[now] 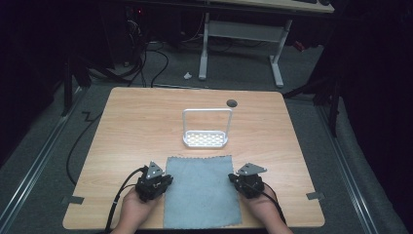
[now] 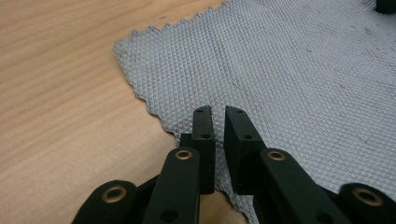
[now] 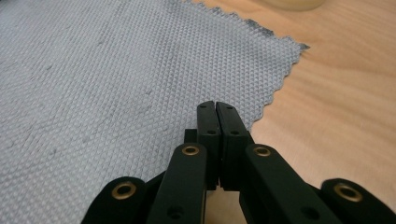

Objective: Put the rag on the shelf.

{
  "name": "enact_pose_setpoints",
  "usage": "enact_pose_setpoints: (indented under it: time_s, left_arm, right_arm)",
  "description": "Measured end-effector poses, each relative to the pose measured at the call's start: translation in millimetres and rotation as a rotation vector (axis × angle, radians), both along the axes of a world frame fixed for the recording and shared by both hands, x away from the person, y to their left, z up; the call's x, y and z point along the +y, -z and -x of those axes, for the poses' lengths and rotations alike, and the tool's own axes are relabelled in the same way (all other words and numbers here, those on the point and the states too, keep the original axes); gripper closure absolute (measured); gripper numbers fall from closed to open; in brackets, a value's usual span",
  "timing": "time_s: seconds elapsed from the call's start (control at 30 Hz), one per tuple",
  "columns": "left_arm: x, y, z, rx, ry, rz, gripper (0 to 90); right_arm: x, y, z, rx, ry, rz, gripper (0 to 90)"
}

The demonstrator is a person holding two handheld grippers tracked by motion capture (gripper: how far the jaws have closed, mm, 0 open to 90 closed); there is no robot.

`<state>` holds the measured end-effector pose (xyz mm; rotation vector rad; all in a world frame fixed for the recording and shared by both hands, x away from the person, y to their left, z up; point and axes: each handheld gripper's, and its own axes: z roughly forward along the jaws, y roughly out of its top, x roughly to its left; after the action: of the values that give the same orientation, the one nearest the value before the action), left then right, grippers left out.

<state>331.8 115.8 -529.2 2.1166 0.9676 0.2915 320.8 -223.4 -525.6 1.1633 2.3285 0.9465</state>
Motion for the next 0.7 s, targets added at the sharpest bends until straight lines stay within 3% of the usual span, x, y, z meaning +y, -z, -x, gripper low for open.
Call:
enact_pose_setpoints:
  time_s: [0.03, 0.23, 0.27, 0.37, 0.47, 0.53, 0.57, 0.7]
  left_arm:
    - [0.0, 0.0, 0.0, 0.0, 0.0, 0.0, 82.5]
    - [1.3, 0.4, 22.6, 0.009, 0.044, 0.013, 82.5]
    - [4.4, 1.9, 27.1, 0.028, 0.038, 0.056, 80.6]
    - [6.0, 0.9, 25.3, 0.057, 0.018, 0.082, 74.4]
    - [9.3, -0.4, 19.1, 0.016, -0.011, 0.074, 69.6]
    - [10.4, -0.5, 11.5, 0.014, -0.026, 0.082, 67.8]
    - [10.1, -1.6, 7.0, -0.004, -0.037, 0.058, 66.4]
    - [8.2, -6.1, -4.8, -0.044, -0.064, 0.042, 61.9]
  right_arm:
    - [0.0, 0.0, 0.0, 0.0, 0.0, 0.0, 90.0]
    - [-7.8, -0.5, 35.7, 0.004, -0.031, 0.0, 89.8]
    - [-9.1, 0.2, 38.0, 0.001, -0.026, -0.009, 88.6]
    - [-11.2, 1.3, 39.7, -0.009, -0.016, -0.038, 83.8]
    - [-18.6, -4.8, 40.1, -0.057, 0.012, -0.114, 74.5]
    - [-21.2, -4.8, 40.0, -0.07, 0.017, -0.118, 72.4]
    - [-25.2, -2.4, 40.2, -0.073, 0.034, -0.127, 70.7]
    - [-28.0, -2.4, 39.4, -0.084, 0.046, -0.119, 68.6]
